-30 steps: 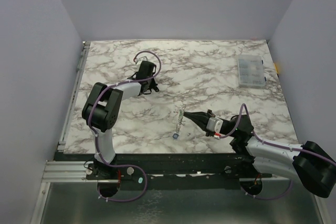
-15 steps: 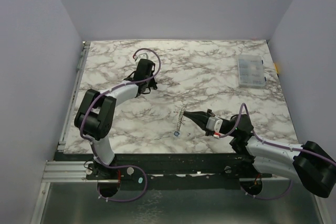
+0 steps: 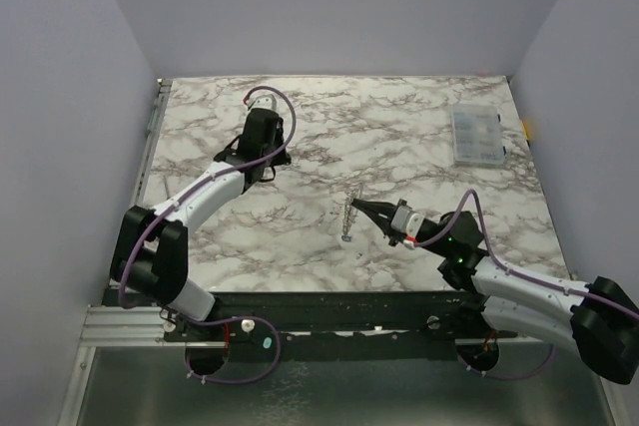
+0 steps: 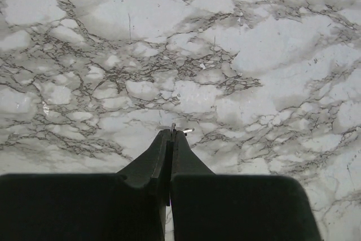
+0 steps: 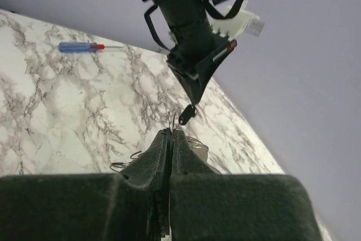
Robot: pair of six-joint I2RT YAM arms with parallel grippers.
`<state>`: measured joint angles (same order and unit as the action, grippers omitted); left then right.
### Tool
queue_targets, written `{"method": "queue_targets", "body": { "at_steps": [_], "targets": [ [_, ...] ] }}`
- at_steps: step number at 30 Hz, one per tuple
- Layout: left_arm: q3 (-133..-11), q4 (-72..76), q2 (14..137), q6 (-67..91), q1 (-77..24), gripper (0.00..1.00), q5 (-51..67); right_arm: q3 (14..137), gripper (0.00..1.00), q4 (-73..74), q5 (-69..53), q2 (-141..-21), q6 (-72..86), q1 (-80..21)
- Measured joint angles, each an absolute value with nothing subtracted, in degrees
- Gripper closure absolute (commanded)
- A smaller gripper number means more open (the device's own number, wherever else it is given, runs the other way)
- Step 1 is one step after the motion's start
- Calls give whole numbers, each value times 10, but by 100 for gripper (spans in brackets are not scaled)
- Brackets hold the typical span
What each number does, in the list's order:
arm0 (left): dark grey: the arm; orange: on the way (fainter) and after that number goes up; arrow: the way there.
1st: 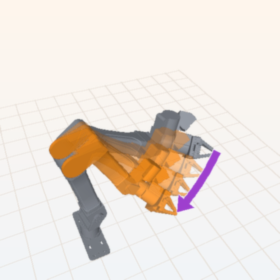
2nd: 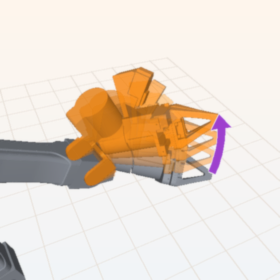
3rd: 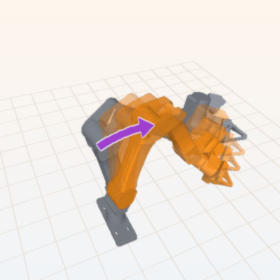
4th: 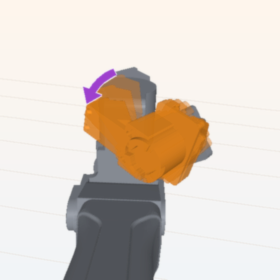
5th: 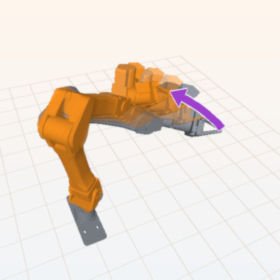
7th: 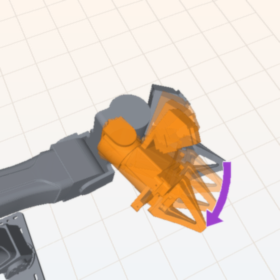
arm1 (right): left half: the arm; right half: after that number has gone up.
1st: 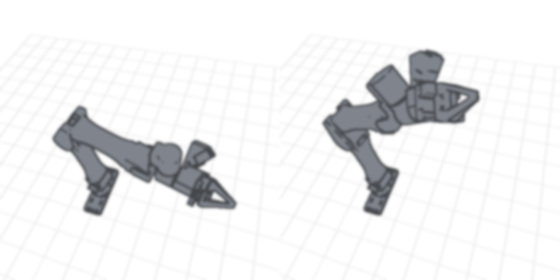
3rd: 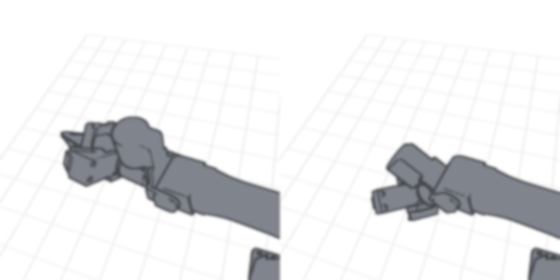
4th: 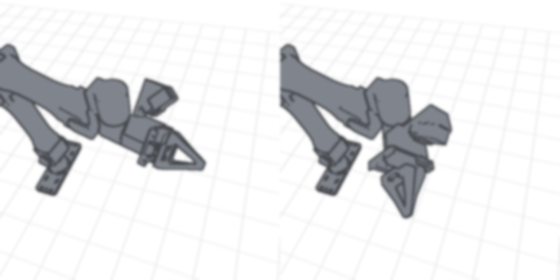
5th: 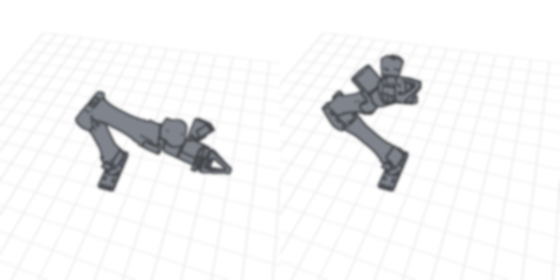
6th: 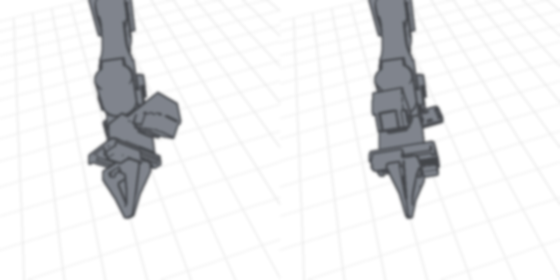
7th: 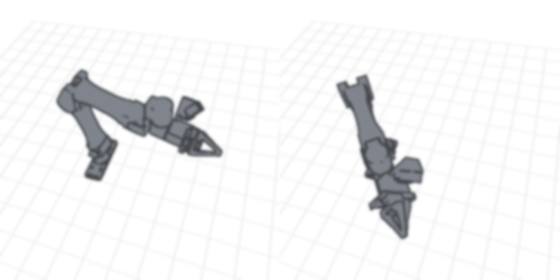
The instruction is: Put the keys on the keyring
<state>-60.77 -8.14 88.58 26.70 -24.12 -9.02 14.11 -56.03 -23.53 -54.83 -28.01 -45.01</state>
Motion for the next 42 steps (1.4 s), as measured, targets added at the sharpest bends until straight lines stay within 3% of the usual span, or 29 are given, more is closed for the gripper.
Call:
{"method": "queue_targets", "body": {
  "at_steps": [15, 22, 31, 42],
  "targets": [
    [-600, -170, 764, 237, -241, 100, -107, 220, 99, -405, -233, -510, -225, -450],
    [-536, -141, 686, 138, -241, 100, -19, 272, 99, -332, -266, -532, -203, -451],
    [-373, 14, 563, 25, -241, 100, 93, 289, 99, -296, -323, -573, -203, -451],
    [-366, 96, 564, -36, -241, 100, 235, 311, 99, -264, -356, -596, -204, -451]
  ]
}}
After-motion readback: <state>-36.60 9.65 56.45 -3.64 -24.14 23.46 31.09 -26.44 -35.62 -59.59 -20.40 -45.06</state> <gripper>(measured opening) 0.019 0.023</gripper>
